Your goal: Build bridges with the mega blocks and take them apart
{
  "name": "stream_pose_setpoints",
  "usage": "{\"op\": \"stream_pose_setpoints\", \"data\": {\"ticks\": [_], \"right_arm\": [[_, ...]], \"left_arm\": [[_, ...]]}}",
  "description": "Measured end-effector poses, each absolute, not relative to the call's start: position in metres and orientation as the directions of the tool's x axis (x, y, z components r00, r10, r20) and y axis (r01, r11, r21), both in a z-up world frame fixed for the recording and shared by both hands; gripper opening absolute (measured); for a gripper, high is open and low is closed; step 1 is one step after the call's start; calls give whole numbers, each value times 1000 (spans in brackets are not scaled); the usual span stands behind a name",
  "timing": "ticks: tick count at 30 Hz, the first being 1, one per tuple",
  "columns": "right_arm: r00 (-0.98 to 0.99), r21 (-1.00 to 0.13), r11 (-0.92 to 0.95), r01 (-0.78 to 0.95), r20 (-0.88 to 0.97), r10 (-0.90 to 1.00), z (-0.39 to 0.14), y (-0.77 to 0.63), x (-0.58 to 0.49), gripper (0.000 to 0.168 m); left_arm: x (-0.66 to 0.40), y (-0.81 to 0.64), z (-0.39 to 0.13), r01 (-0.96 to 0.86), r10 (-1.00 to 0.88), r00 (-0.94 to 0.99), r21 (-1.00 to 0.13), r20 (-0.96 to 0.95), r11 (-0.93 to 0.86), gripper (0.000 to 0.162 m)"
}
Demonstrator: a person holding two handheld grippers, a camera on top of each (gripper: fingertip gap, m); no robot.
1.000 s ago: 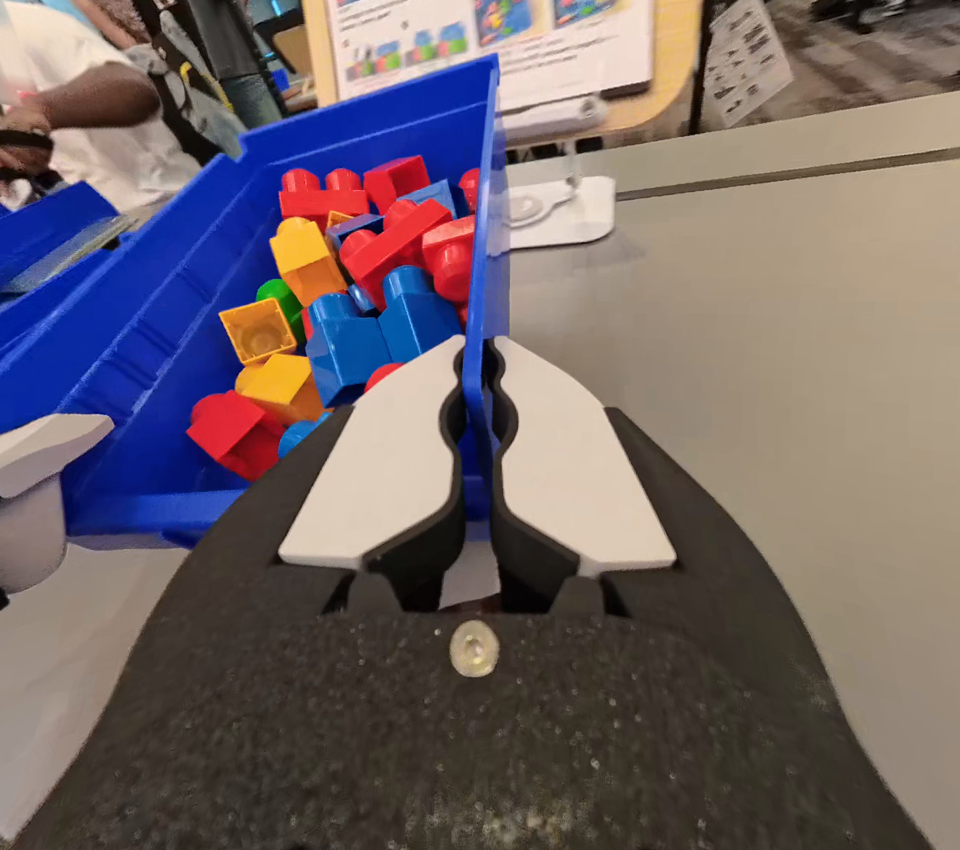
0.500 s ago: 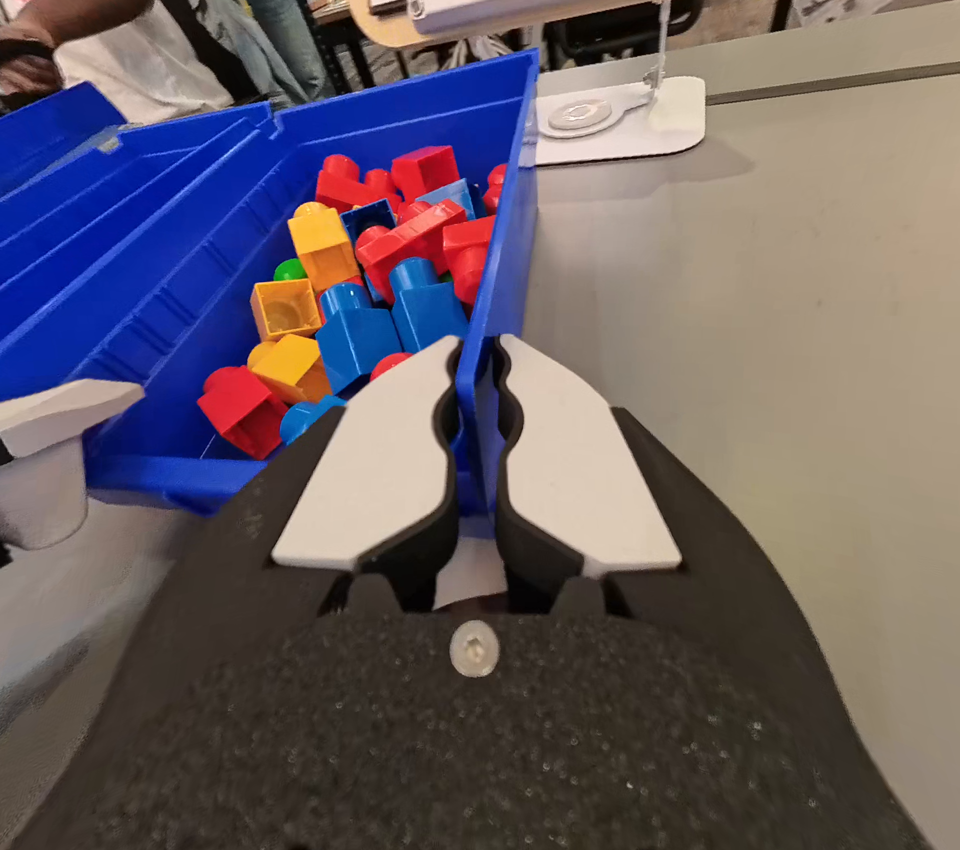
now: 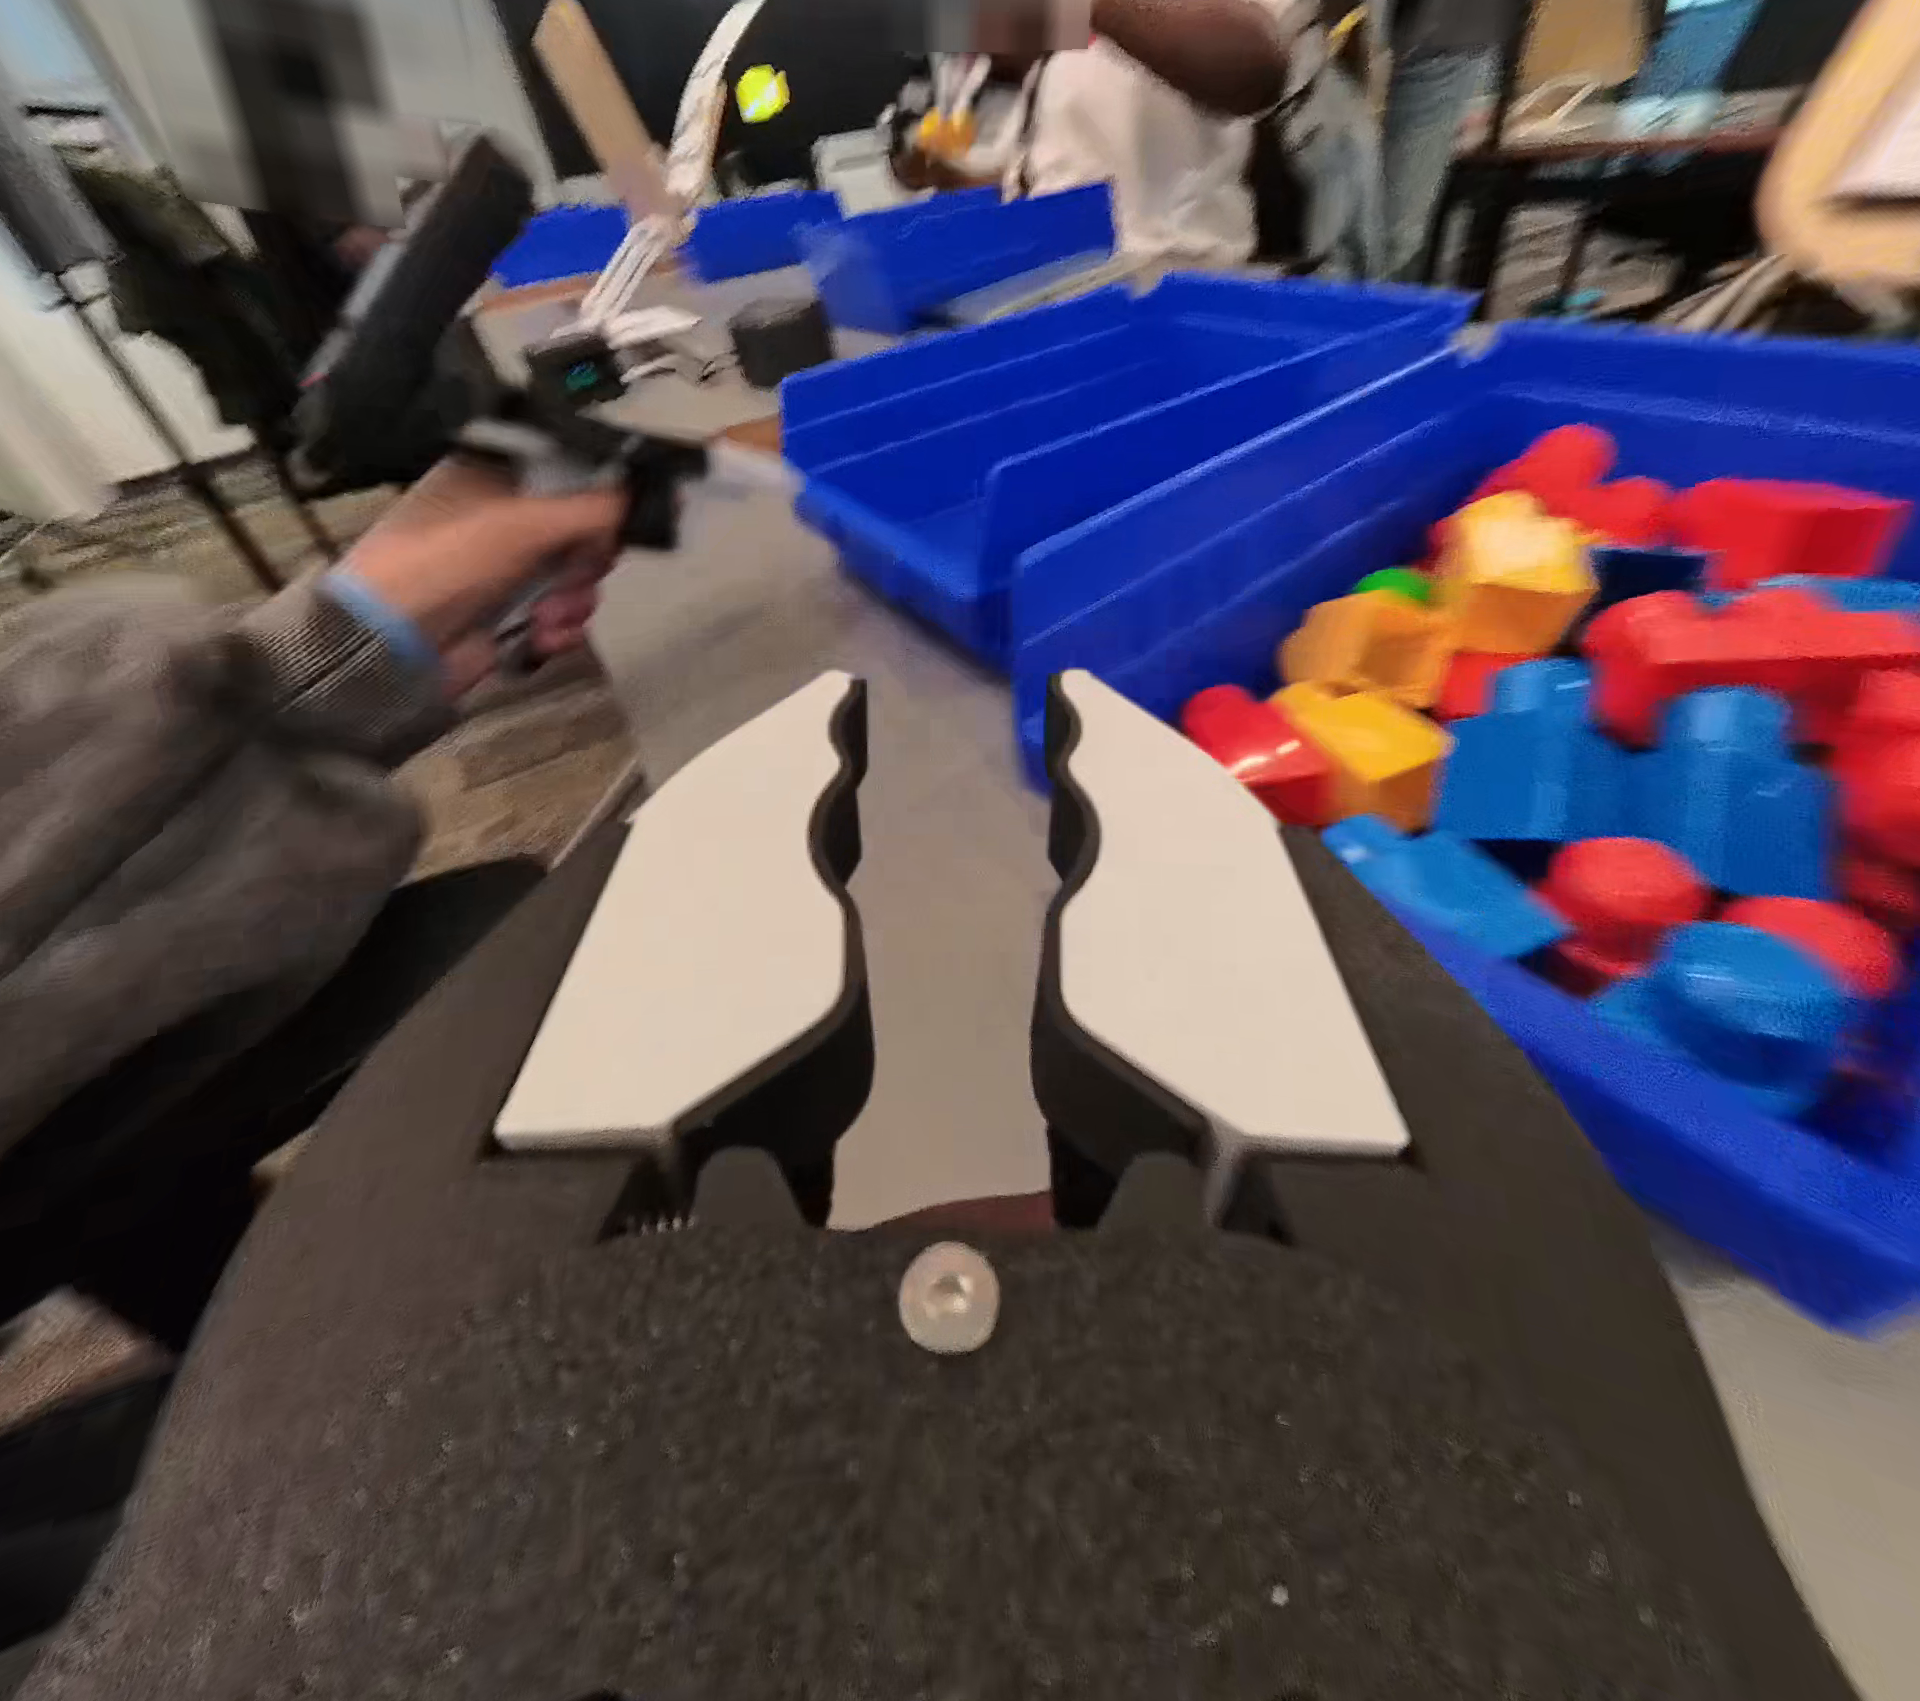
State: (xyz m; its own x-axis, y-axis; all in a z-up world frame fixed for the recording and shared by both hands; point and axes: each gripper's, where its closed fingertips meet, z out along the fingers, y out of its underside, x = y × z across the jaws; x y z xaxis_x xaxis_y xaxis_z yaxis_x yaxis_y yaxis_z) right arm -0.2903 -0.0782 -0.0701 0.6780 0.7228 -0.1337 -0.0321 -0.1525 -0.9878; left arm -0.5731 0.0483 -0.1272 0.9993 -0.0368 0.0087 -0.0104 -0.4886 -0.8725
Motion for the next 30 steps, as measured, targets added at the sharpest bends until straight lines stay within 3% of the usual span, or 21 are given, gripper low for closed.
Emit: {"op": "stream_pose_setpoints", "data": {"ticks": [4,6,8,9,18,25,30], "right_arm": [[562,-970,-233,75,-152,813,-107,-103,-345,30],[532,-966,-226,123,-128,837,-116,-108,-360,30],[526,-962,-219,161,-104,844,-120,-108,-367,30],[535,-960,-221,171,-98,839,-121,-105,-368,30],[773,-942,-325,86,-142,618,-125,-46,-359,41],[840,-948,-279,155,-22,542,-126,-33,-369,40],[838,-944,-304,126,-63,542,-119,-41,-371,13]], "left_arm": [[-603,103,-133,6,-2,1000,-875,8,-485,67],[-605,119,-123,80,-11,995,-897,95,-436,56],[-601,124,-119,142,-42,983,-890,177,-434,32],[-592,122,-119,145,-86,975,-883,204,-447,8],[-561,31,-121,-73,-55,997,-882,-54,-465,4],[-557,-53,-121,-30,-41,999,-895,-13,-445,4],[-549,-85,-116,-67,-32,998,-911,-59,-407,4]]}}
